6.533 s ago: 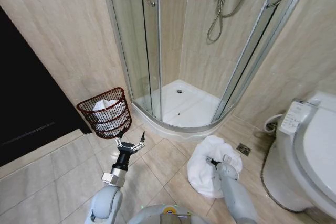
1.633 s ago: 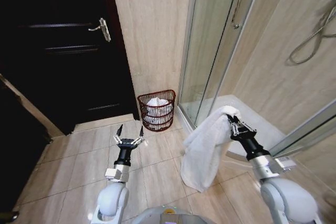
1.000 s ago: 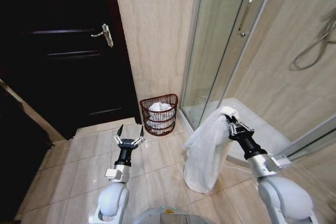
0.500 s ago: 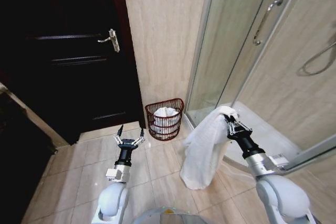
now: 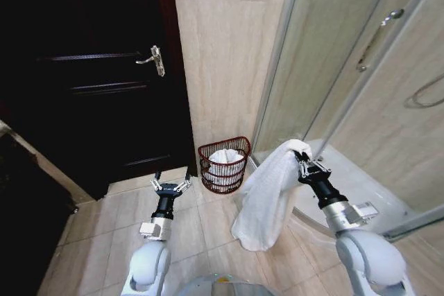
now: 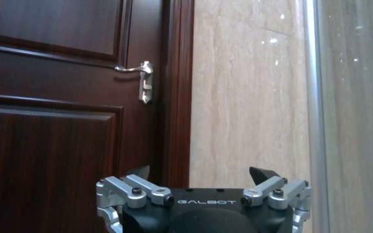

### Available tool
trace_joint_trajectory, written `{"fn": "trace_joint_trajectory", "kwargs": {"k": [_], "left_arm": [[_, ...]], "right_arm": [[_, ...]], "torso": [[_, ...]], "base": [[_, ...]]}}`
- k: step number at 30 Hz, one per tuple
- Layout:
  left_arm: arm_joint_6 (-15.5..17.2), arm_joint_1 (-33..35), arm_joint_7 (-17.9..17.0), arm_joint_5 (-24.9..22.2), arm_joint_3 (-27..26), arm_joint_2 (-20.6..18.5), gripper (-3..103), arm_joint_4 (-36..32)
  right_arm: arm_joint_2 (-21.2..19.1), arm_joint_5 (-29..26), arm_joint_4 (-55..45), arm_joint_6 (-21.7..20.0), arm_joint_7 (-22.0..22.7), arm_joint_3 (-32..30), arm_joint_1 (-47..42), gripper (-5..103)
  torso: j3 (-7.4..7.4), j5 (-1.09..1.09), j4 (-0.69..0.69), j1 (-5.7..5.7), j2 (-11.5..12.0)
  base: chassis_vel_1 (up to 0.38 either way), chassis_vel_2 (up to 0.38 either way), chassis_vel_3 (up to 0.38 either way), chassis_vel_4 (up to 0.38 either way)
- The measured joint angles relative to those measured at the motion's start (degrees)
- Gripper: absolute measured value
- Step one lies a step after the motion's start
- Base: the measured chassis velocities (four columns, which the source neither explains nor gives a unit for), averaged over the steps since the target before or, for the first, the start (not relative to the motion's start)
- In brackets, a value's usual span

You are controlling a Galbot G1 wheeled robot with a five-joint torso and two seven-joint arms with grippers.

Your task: Discard the used towel into the hamper.

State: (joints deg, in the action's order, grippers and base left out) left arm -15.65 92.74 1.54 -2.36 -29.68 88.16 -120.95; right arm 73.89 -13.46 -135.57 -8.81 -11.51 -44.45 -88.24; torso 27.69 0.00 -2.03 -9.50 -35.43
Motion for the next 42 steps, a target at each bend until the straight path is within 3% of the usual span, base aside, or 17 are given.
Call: {"fn": "trace_joint_trajectory", "kwargs": {"k": [20,24,27,32,35,40,42], "left_arm": [[-1.01,0.48,-0.21,0.87,0.43,1.38,100,0.56],[-1.38,0.71,-1.77,1.16,-0.09,1.49,100,1.03],[-1.71,1.58,-3.39,2.24,-0.96,2.49,100,2.8],[-2.47,2.33,-4.13,3.69,-1.68,3.21,100,4.3],[-2.69,3.31,-4.48,5.68,-2.02,3.97,100,4.86],[-2.69,3.89,-4.49,6.84,-1.79,4.05,100,4.68],[-2.88,4.02,-4.49,7.74,-1.67,4.04,100,4.62]], "right_arm": [[-1.14,-4.56,-0.02,-0.35,1.25,-0.78,0.33,4],[-2.72,-7.51,0.05,-3.0,3.74,0.44,3.14,4],[-5.08,-12.31,1.01,-5.64,7.09,2.16,8.85,4],[-7.13,-16.81,1.81,-7.29,8.93,3.31,15.28,4],[-10.24,-24.43,1.07,-10.36,11.5,3.67,25.45,4],[-13.04,-31.89,-0.41,-12.82,14.96,3.69,32.44,4],[-15.75,-37.92,-0.84,-14.25,18.12,4.0,37.92,4]], "torso": [[0.3,0.0,0.0,-0.13,-0.44],[0.24,0.01,-0.01,-0.1,-0.33],[0.2,0.0,0.02,-0.07,-0.25],[0.17,0.02,0.02,-0.05,-0.2],[0.13,0.0,0.01,-0.03,-0.15],[0.11,0.0,0.01,0.0,-0.12],[0.1,0.03,0.02,0.0,-0.09]], "base": [[0.016,0.057,0.036,-0.007],[0.015,0.018,0.015,0.009],[0.0,0.0,0.0,0.0],[0.0,0.0,0.0,0.0],[0.0,0.0,0.0,0.0],[0.0,0.0,0.0,0.0],[0.0,0.0,0.0,0.0]]}}
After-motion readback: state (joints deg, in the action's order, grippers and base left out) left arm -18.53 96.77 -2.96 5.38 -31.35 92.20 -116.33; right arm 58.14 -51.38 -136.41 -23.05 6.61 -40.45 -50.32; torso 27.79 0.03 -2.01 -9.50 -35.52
